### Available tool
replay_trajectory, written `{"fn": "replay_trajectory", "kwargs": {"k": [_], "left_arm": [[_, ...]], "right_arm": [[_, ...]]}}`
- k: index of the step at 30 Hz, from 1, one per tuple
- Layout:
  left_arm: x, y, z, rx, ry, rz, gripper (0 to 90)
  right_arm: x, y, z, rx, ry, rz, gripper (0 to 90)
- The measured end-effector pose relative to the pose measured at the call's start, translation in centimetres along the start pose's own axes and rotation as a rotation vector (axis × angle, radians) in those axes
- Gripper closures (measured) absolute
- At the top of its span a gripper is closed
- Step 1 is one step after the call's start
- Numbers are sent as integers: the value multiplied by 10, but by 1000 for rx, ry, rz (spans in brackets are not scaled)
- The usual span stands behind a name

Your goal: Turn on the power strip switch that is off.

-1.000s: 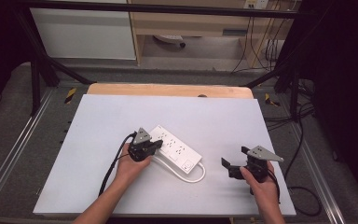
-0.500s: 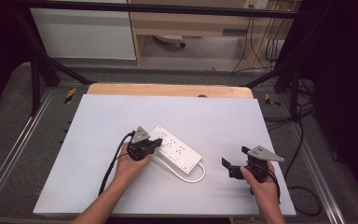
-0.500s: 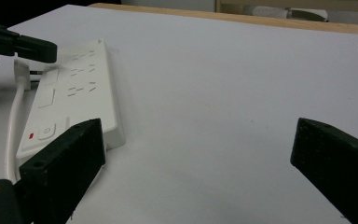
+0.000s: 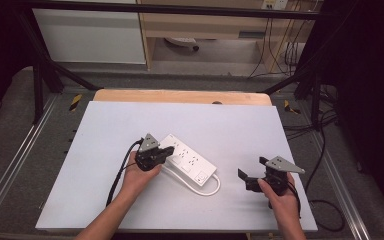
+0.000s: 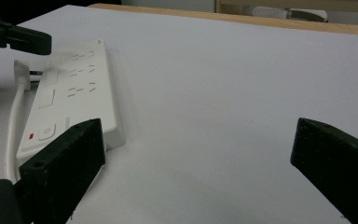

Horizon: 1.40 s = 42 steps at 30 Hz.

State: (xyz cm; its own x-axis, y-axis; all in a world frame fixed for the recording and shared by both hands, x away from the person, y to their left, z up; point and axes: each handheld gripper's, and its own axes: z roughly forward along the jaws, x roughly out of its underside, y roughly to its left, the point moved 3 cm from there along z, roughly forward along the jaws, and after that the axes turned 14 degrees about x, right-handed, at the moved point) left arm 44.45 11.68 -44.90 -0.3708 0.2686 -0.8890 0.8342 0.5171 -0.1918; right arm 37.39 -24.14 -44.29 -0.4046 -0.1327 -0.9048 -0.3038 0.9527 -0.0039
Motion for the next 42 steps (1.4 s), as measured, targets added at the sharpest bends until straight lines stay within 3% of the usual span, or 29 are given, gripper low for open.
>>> {"fn": "replay_trajectory", "kwargs": {"k": [6,27,42], "left_arm": [[-5,-3,-1,6,-10,5,821],[-19,-11,-13,37,-61,15,413],[-25,-13,-19,61,-100,-6,143]], "right_arm": [[0,0,0,0,-2,-1,34],[0,0,0,1,-2,-2,34],[0,0,0,2,0,-3,33]]}}
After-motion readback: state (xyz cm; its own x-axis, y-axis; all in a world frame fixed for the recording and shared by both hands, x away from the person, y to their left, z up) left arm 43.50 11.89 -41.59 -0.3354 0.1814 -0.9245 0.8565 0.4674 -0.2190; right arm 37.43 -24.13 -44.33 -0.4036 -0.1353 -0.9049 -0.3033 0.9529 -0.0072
